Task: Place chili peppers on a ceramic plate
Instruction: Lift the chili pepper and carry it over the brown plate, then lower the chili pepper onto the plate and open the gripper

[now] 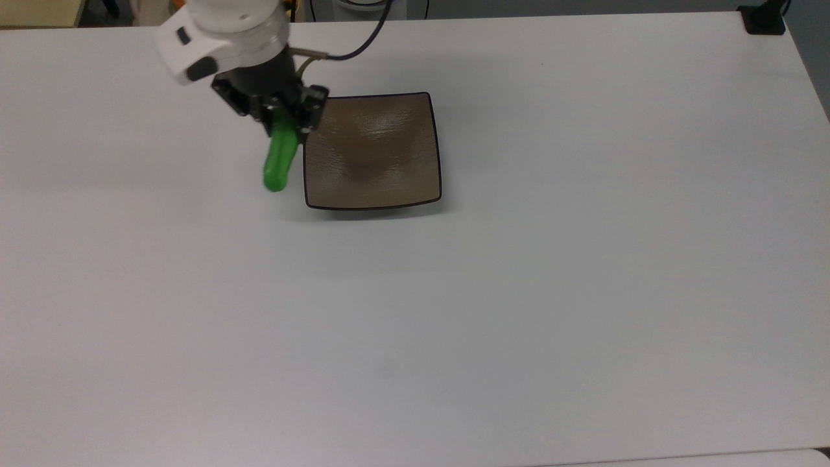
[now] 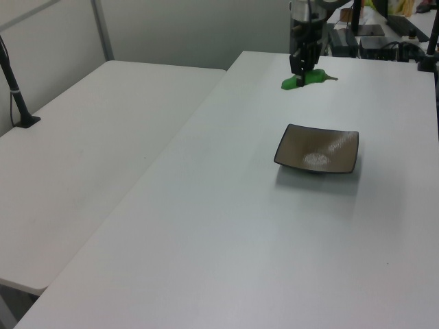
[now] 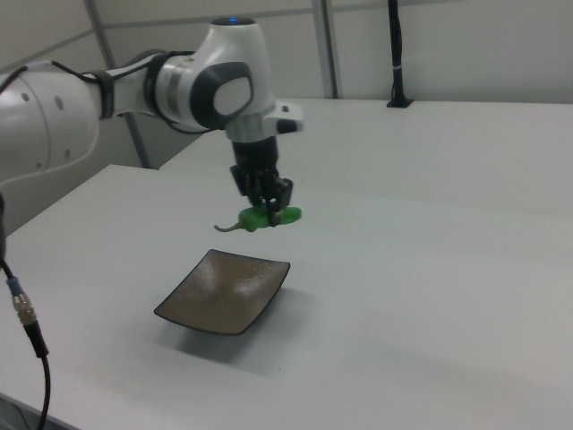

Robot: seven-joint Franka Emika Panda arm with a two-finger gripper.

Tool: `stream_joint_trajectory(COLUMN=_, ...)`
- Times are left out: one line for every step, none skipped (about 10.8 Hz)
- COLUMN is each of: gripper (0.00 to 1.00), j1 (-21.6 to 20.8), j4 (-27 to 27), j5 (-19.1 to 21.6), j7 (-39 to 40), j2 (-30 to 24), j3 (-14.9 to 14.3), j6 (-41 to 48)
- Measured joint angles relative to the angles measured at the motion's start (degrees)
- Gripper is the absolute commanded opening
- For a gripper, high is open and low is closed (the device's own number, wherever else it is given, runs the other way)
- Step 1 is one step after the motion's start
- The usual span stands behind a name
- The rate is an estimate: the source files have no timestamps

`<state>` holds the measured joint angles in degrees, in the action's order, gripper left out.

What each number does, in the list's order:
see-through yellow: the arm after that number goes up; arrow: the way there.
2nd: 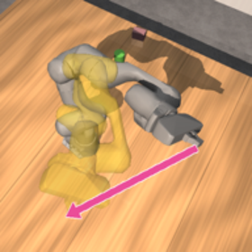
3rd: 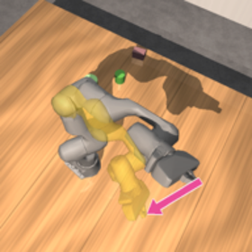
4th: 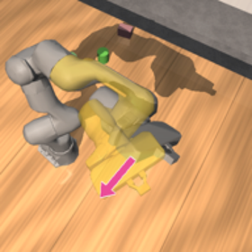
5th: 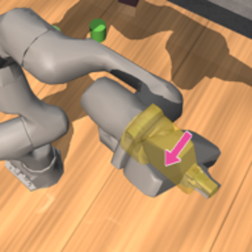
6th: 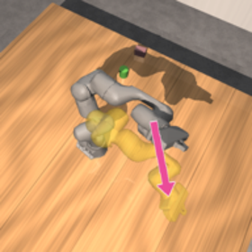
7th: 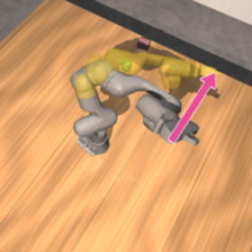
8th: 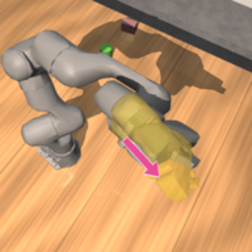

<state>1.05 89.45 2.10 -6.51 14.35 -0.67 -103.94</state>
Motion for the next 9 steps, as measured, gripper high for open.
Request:
stream_joint_trajectory(gripper=0.01, j1=-0.5, j4=2.3, j5=0.0, j7=1.5, j2=-1.8, j3=1.0, j6=0.0)
stream_joint_trajectory(gripper=0.01, j1=-1.4, j4=4.7, j5=0.0, j7=3.4, j2=-3.2, j3=1.4, j6=0.0)
stream_joint_trajectory(gripper=0.01, j1=-2.3, j4=6.4, j5=0.0, j7=5.1, j2=-4.0, j3=1.5, j6=0.0)
stream_joint_trajectory(gripper=0.01, j1=-3.3, j4=8.0, j5=0.0, j7=6.0, j2=-4.3, j3=1.6, j6=0.0)
stream_joint_trajectory(gripper=0.01, j1=-4.0, j4=9.4, j5=0.0, j7=6.3, j2=-4.3, j3=1.6, j6=0.0)
stream_joint_trajectory(gripper=0.01, j1=-4.8, j4=10.9, j5=0.0, j7=6.5, j2=-4.3, j3=1.6, j6=0.0)
stream_joint_trajectory(gripper=0.01, j1=-5.3, j4=12.5, j5=0.0, j7=6.7, j2=-4.4, j3=2.2, j6=0.0)
stream_joint_trajectory(gripper=0.02, j1=-5.5, j4=14.2, j5=-0.1, j7=6.8, j2=-4.3, j3=3.1, j6=0.0)
stream_joint_trajectory(gripper=0.02, j1=-5.8, j4=15.7, j5=-0.6, j7=6.8, j2=-4.2, j3=3.6, j6=0.0)
